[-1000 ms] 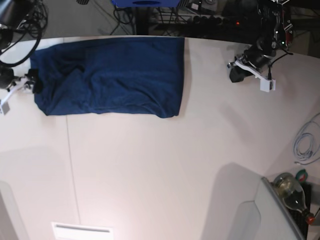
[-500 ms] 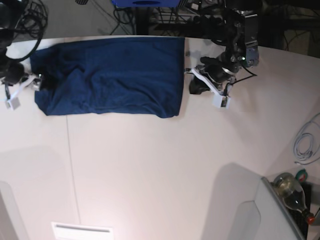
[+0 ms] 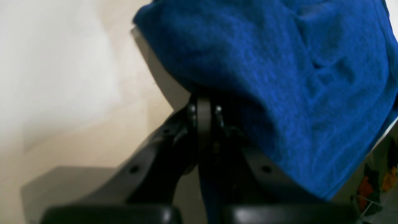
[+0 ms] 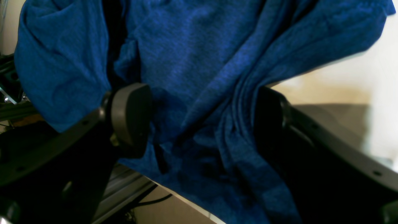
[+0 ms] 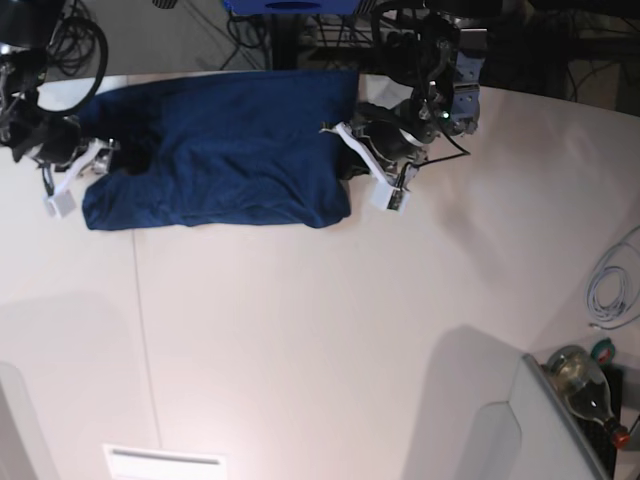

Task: Layout the t-shirt on the table in an organized manner, then fold the t-shirt properly
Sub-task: 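Grasp both ends of the shirt strip and push them toward each other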

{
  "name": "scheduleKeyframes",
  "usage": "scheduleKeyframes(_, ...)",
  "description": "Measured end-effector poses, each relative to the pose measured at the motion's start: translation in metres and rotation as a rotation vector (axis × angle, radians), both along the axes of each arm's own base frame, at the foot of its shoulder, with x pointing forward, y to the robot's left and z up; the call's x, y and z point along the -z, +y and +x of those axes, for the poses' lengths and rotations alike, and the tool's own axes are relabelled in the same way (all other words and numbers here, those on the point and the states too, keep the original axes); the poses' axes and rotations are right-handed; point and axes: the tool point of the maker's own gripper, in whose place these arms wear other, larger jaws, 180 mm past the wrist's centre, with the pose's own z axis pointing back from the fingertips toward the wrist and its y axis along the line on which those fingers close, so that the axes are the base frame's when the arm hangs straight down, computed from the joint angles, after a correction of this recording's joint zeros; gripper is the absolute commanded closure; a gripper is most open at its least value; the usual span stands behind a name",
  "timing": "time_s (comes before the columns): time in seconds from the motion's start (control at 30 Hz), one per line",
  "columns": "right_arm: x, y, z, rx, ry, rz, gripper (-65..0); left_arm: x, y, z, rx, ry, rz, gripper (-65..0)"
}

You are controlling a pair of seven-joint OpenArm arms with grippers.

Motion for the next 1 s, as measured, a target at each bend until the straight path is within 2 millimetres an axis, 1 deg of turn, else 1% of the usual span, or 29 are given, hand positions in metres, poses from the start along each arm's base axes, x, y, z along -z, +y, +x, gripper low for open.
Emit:
scheduleKeyframes(0.03, 0.001, 0.002, -0.001, -0.013, 0.004, -0.004, -38.6, 0.000, -0.001, 0.000, 0.001, 0.000, -0.001, 0.0)
scheduleKeyframes(0.13, 0.005, 0.007, -0.004, -0.050, 0.028, -0.017, -19.8, 0.000, -0.001, 0.001, 0.001, -0.001, 0.001, 0.0)
scheduleKeyframes(0.2, 0.007, 0.009, -0.005, -0.067, 0.046, -0.024, -5.7, 0.000, -0.001, 0.001, 0.002, -0.001, 0.001, 0.0)
scheduleKeyframes(0.23, 0.008, 0.009, -0.004, -0.068, 0.050, -0.028, -0.8, 0.000, -0.001, 0.001, 0.002, -0.001, 0.001, 0.0)
scheduleKeyframes(0.3, 0.005, 0.007, 0.003, -0.072, 0.040, -0.035, 0.0, 0.000, -0.001, 0.001, 0.003, -0.001, 0.001, 0.0)
scheduleKeyframes(0.37, -0.001, 0.006, 0.014, -0.077, 0.017, -0.043, -0.5, -0.001, -0.007, 0.000, 0.001, -0.001, -0.011, 0.0)
scheduleKeyframes(0.43, -0.014, 0.007, 0.020, -0.116, -0.008, -0.077, -0.5, -0.001, -0.017, -0.002, 0.011, 0.004, -0.022, 0.0)
scheduleKeyframes(0.53, -0.042, 0.006, 0.029, -0.181, -0.079, -0.153, -0.5, -0.001, -0.041, -0.012, 0.081, 0.015, -0.038, 0.0)
scheduleKeyframes(0.6, -0.060, 0.013, 0.031, -0.212, -0.135, -0.182, -0.5, -0.002, -0.052, -0.017, 0.113, 0.021, -0.043, 0.0)
scheduleKeyframes(0.63, -0.067, 0.017, 0.030, -0.219, -0.158, -0.193, -0.5, -0.001, -0.054, -0.018, 0.125, 0.025, -0.039, 0.0)
scheduleKeyframes(0.73, -0.079, 0.032, 0.024, -0.246, -0.201, -0.191, -0.5, -0.003, -0.062, -0.016, 0.132, 0.021, -0.047, 0.0)
scheduleKeyframes(0.8, -0.083, 0.038, 0.022, -0.285, -0.215, -0.203, -0.5, -0.005, -0.066, -0.011, 0.138, 0.017, -0.050, 0.0)
scheduleKeyframes(0.83, -0.081, 0.044, 0.021, -0.318, -0.209, -0.209, -0.5, -0.006, -0.069, -0.008, 0.143, 0.014, -0.051, 0.0)
scheduleKeyframes(0.9, -0.078, 0.057, 0.019, -0.332, -0.194, -0.191, -0.5, -0.010, -0.072, -0.004, 0.141, 0.002, -0.059, 0.0)
scheduleKeyframes(1.0, -0.074, 0.075, 0.012, -0.351, -0.180, -0.151, -0.5, -0.011, -0.074, -0.003, 0.141, 0.003, -0.061, 0.0)
